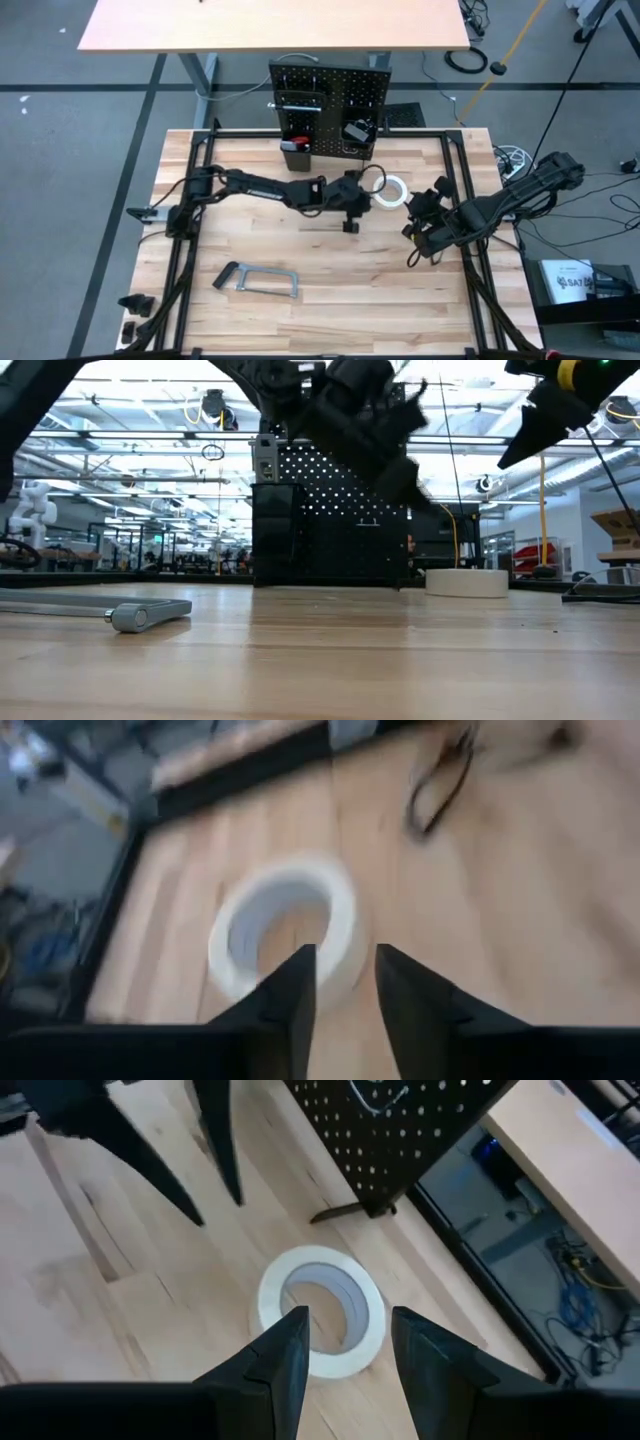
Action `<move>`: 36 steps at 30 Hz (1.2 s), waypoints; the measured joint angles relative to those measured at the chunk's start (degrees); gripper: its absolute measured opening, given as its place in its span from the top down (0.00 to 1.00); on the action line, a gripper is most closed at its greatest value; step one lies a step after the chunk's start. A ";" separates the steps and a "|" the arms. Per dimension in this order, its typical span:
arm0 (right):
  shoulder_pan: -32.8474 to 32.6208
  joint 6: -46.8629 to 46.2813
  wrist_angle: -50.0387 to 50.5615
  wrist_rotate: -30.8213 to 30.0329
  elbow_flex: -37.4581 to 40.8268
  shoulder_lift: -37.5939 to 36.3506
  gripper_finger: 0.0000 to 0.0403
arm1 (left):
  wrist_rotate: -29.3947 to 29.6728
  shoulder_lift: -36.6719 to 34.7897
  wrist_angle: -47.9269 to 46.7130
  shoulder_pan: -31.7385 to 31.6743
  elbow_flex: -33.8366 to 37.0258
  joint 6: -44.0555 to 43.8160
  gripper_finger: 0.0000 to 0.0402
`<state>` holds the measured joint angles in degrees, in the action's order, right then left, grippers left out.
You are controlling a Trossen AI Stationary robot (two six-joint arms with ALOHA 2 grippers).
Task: Hang tools onto peg board
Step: Adjust the black peg board
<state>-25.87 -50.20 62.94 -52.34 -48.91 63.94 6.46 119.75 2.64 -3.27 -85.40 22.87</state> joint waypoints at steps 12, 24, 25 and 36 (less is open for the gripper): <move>0.04 -1.17 4.03 -0.45 0.01 0.00 0.66 | 5.99 7.34 -3.19 -4.08 0.67 -0.20 0.68; 0.04 -0.10 4.19 -0.63 0.03 0.02 0.66 | 6.96 13.24 7.69 -7.23 -0.38 -4.68 0.68; 0.02 -0.10 4.19 -0.63 0.03 0.02 0.66 | 6.84 13.49 7.72 -7.66 -0.60 -5.33 0.68; 0.02 -0.08 4.10 -0.61 0.03 0.02 0.66 | 6.63 13.89 8.41 -10.58 -0.99 -9.07 0.68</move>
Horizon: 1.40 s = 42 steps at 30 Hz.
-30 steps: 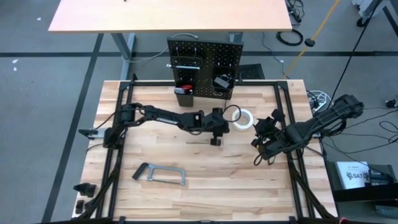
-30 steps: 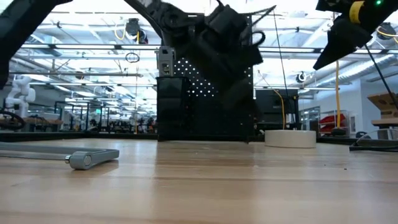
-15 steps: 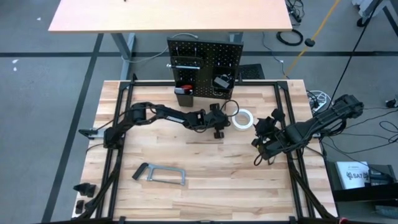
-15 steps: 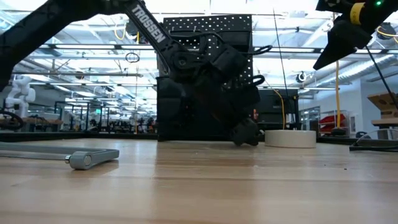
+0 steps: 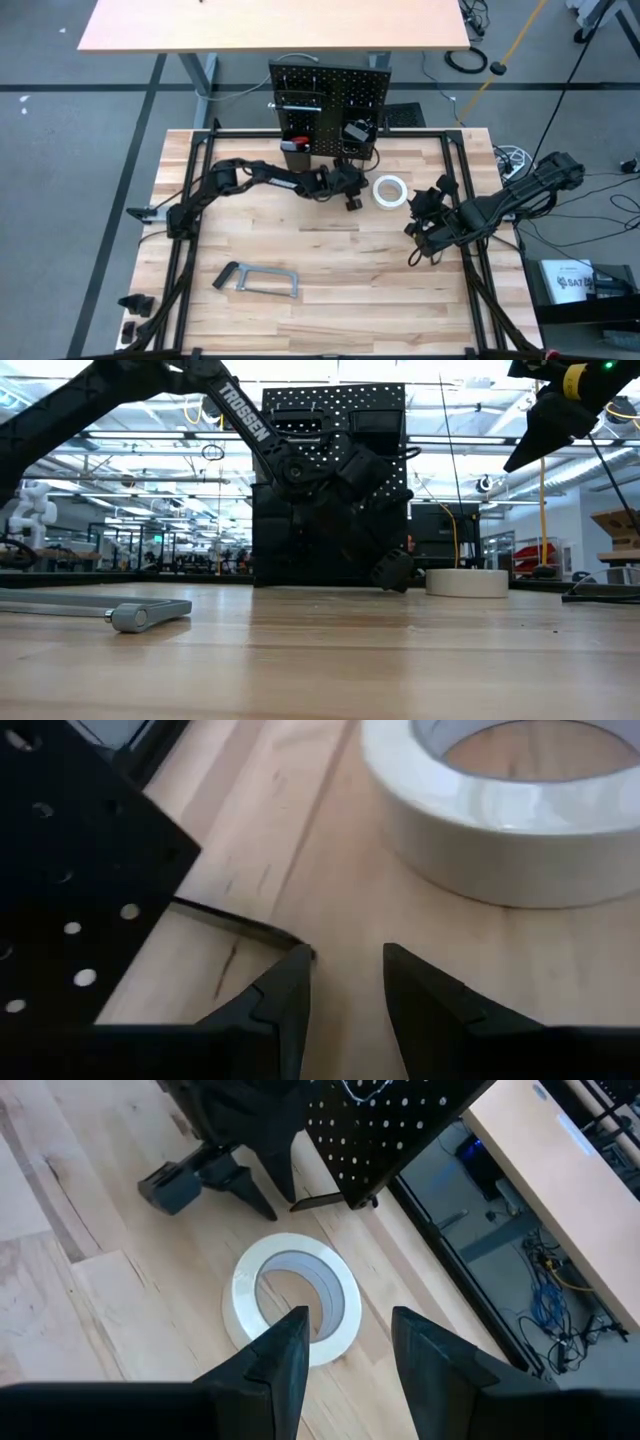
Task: Hang tools onto peg board
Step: Adjust the black peg board, then hang the white tape on the black peg board
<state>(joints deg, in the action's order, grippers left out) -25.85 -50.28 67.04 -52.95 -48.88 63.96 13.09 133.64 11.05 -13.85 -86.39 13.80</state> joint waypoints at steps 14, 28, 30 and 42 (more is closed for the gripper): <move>0.00 0.04 -0.40 -0.72 0.00 0.00 0.66 | -6.70 1.33 3.50 -0.70 0.04 -0.48 0.68; 0.00 0.24 -0.63 -0.94 0.00 0.01 0.66 | -6.78 2.19 3.75 -2.43 -2.28 -4.65 0.68; 0.01 0.24 -0.66 -0.95 0.00 0.00 0.66 | -6.53 2.19 3.87 -2.57 -2.82 -5.81 0.68; 0.00 0.24 -0.87 -0.77 0.00 0.00 0.66 | -10.52 1.82 4.09 -2.21 -2.97 -6.25 0.68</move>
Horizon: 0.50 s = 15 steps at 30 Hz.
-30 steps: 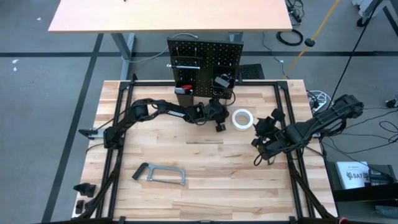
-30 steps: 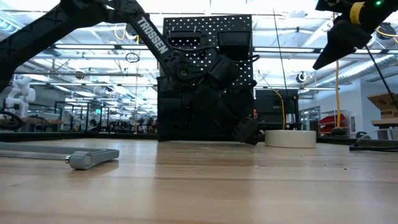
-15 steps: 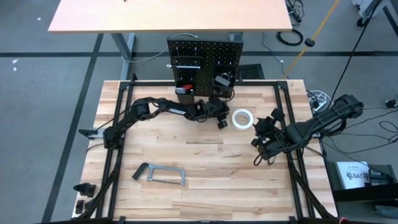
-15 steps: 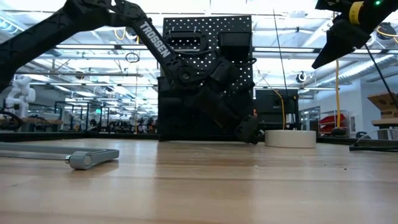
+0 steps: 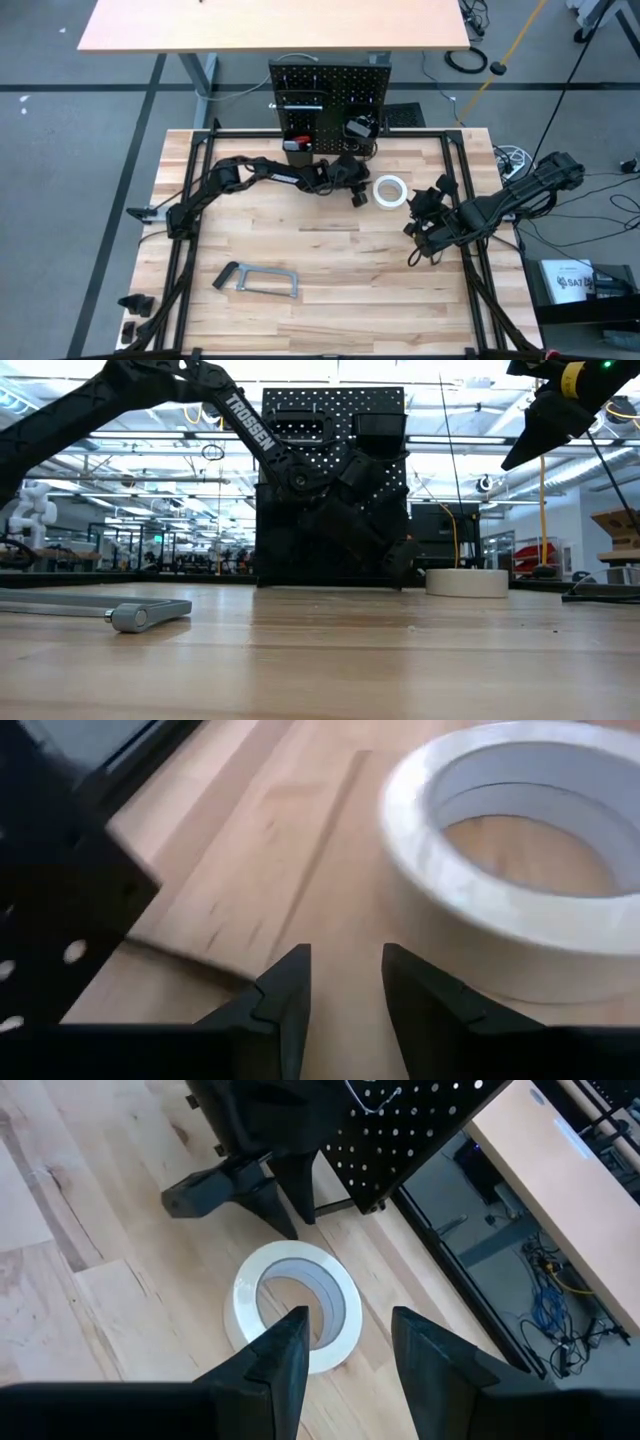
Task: Hang tools onto peg board
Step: Hang the white tape on the black peg board
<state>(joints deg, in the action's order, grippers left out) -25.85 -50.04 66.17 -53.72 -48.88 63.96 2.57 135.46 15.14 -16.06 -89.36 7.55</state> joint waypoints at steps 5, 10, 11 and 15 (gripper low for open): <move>0.00 0.10 0.00 0.10 0.00 0.00 0.66 | 1.55 -0.80 0.81 1.84 -0.04 3.20 0.68; 0.00 0.74 0.02 1.27 0.00 0.00 0.66 | 3.02 -2.17 -1.42 3.54 -0.04 6.52 0.68; 0.00 0.99 0.00 1.27 0.00 0.00 0.66 | 3.84 -2.27 -1.44 3.90 -0.04 7.21 0.68; 0.00 1.25 0.01 1.60 0.02 0.00 0.66 | 8.74 -2.47 -2.95 5.21 -0.04 11.81 0.68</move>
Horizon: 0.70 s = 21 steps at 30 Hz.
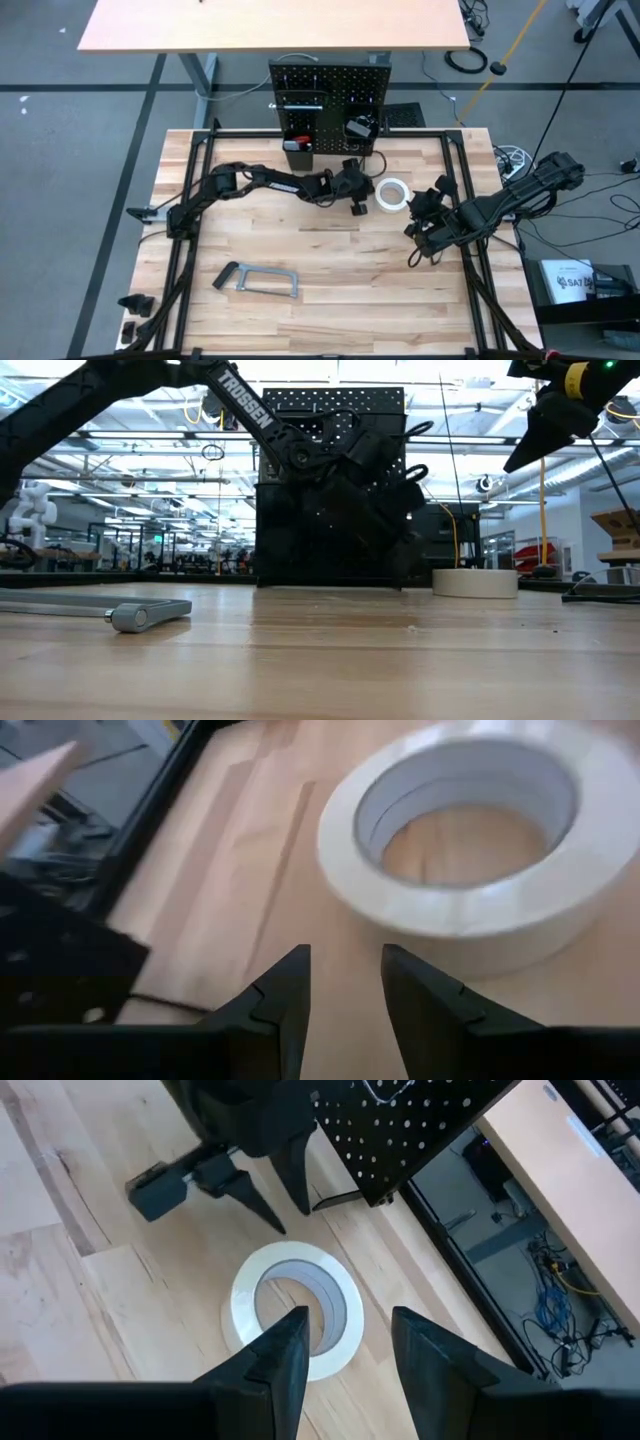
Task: Hang tools onto peg board
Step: Hang the white tape on the black peg board
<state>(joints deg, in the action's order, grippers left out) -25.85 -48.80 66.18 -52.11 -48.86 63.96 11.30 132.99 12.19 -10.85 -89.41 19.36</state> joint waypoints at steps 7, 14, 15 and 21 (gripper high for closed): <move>0.00 0.02 0.03 1.54 0.00 0.01 0.66 | 5.66 -1.59 -7.06 2.24 0.02 5.59 0.68; -0.03 0.04 0.01 2.49 0.00 0.02 0.66 | -9.26 -9.05 -17.72 2.43 0.00 13.15 0.68; -0.02 0.23 0.11 3.20 0.00 0.02 0.66 | -11.70 -10.01 -17.70 2.47 -0.04 15.27 0.68; -0.02 0.42 0.49 7.31 0.00 0.02 0.66 | -21.05 -10.16 -23.19 2.36 -3.97 23.10 0.68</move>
<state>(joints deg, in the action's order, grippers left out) -25.87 -48.38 66.67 -44.80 -48.86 63.99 -9.74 122.82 -11.00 -8.49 -93.38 42.46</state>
